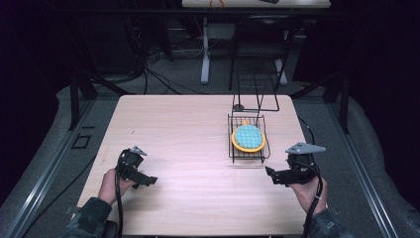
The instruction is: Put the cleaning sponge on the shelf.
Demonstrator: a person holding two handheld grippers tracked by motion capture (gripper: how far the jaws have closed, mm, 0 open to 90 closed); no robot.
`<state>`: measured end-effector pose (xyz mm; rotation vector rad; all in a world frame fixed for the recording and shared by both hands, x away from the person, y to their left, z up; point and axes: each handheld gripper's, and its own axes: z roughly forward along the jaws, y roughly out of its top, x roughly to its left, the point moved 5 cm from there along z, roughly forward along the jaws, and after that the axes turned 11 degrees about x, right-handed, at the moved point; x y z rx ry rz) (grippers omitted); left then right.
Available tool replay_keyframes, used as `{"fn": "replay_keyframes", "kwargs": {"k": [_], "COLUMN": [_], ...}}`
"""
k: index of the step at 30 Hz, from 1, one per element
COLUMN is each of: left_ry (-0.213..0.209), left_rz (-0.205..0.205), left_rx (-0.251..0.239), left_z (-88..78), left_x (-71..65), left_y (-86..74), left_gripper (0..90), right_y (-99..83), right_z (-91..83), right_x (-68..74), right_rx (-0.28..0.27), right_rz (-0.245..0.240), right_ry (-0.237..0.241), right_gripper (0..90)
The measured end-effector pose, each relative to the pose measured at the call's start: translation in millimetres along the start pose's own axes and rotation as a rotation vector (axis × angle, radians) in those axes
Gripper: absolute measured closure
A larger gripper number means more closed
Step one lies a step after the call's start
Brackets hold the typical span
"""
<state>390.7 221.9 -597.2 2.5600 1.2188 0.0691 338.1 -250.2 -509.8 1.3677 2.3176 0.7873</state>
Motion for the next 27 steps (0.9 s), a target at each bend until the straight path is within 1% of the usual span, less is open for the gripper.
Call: {"fn": "replay_keyframes", "kwargs": {"k": [1, 2, 3, 4, 5, 6, 7, 8, 9, 11, 14, 15, 16, 19, 20, 23, 27], "left_ry": [0.005, 0.004, 0.004, 0.005, 0.005, 0.004, 0.004, 0.008, 0.008, 0.002, -0.003, -0.003, -0.003, -0.003, -0.004, -0.003, -0.002], "left_rz": [0.001, 0.003, 0.003, 0.0, 0.0, -0.001, -0.001, -0.003, -0.004, 0.001, 0.001, 0.003, 0.003, 0.005, 0.005, 0.003, -0.001], "left_rx": [0.006, 0.007, 0.007, 0.005, 0.005, 0.004, 0.004, 0.0, 0.0, 0.004, 0.006, 0.007, 0.01, 0.011, 0.011, 0.01, 0.009], "left_z": [0.5, 0.5, 0.5, 0.5, 0.5, 0.4, 0.4, 0.6, 0.7, 0.7, 1.6, 1.8, 2.3, 2.7, 2.9, 2.5, 2.6], "left_x": [-0.4, -0.4, -0.4, -0.5, -0.5, -0.4, -0.4, -0.3, -0.2, -0.1, -0.4, -0.3, -0.1, 0.1, 0.5, 0.5, 0.3], "left_y": [-0.1, 0.0, 0.0, 0.1, 0.1, 0.1, 0.1, 0.2, 0.2, 0.3, 1.0, 1.2, 1.8, 2.2, 2.4, 2.3, 2.4], "left_gripper": [0.9, 1.0, 1.0, 1.0, 1.1, 1.0, 1.0, 1.0, 1.0, 0.9, 0.9, 0.9, 0.9, 0.7, 0.6, 0.5, 0.4], "right_y": [-7.9, -11.7, -11.7, -18.8, -18.8, -25.1, -25.1, -29.4, -36.6, -39.7, -46.5, -48.0, -50.0, -50.1, -49.6, -49.3, -48.7], "right_z": [-0.3, -0.1, -0.1, 0.2, 0.2, -0.3, -0.3, 0.3, 1.8, 3.1, 8.0, 10.2, 12.9, 14.2, 14.4, 14.1, 13.0], "right_x": [-1.6, -2.2, -2.2, -4.5, -4.5, -6.9, -6.9, -9.0, -11.9, -13.8, -17.9, -19.0, -20.2, -20.2, -19.3, -17.7, -17.4], "right_rx": [0.017, 0.026, 0.026, 0.035, 0.035, 0.054, 0.054, 0.062, 0.088, 0.097, 0.132, 0.141, 0.165, 0.165, 0.171, 0.179, 0.182], "right_rz": [0.009, 0.018, 0.018, 0.029, 0.029, 0.04, 0.04, 0.049, 0.068, 0.073, 0.092, 0.093, 0.094, 0.087, 0.072, 0.061, 0.055], "right_ry": [0.001, 0.001, 0.001, -0.001, -0.001, -0.003, -0.003, -0.004, -0.001, -0.002, 0.005, 0.005, 0.006, 0.005, 0.0, -0.003, -0.001], "right_gripper": [2.1, 2.0, 2.0, 1.9, 1.9, 1.5, 1.5, 1.4, 0.9, 0.8, 0.3, 0.1, 0.1, 0.1, 0.1, 0.1, 0.1]}}
